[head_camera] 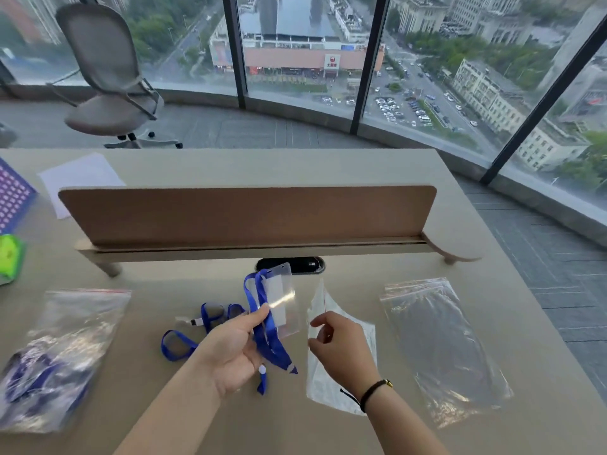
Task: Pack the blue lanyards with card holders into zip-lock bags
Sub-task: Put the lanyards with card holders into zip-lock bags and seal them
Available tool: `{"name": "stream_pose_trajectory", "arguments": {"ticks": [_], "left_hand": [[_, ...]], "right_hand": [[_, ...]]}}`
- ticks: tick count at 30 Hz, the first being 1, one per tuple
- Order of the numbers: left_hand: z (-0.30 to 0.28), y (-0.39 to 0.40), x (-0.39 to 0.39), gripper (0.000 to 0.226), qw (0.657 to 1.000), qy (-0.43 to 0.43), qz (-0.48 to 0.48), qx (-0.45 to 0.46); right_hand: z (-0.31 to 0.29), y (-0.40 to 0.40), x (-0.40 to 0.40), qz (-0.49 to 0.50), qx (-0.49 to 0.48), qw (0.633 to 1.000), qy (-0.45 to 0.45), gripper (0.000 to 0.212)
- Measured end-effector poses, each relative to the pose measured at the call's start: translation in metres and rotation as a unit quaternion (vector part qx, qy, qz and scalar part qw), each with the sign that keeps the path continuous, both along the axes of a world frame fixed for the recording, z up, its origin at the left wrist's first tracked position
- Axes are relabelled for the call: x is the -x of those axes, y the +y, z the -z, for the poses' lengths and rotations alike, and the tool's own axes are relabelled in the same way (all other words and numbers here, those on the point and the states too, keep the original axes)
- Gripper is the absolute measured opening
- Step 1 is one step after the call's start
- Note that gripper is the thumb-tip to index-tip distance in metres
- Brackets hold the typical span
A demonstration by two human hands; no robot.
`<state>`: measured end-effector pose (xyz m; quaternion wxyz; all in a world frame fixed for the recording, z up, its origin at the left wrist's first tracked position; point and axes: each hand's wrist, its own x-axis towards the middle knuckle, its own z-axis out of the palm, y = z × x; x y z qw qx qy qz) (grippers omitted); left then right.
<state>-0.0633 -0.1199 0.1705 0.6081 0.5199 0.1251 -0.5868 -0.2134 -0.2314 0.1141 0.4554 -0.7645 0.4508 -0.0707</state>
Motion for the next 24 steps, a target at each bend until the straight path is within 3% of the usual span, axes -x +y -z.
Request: {"name": "stream_pose_trajectory", "arguments": {"ticks": [9,15,19,24], "left_hand": [[-0.007,0.029,-0.007,0.023,0.998,-0.045,0.009,-0.047],[-0.012,0.031,-0.007,0.023,0.997,-0.045,0.04,-0.039],[-0.011,0.033,-0.007,0.022,0.988,-0.113,0.082,-0.069],[-0.008,0.04,-0.014,0.018,0.963,-0.201,0.154,-0.09]], "right_hand": [[-0.009,0.05,-0.032,-0.039,0.024,0.998,0.034,0.021],[-0.013,0.063,-0.041,-0.054,0.041,0.997,0.031,0.031],[-0.017,0.066,-0.04,-0.047,0.06,0.997,-0.009,0.011],[-0.015,0.059,-0.028,-0.017,0.07,0.997,-0.035,0.034]]}}
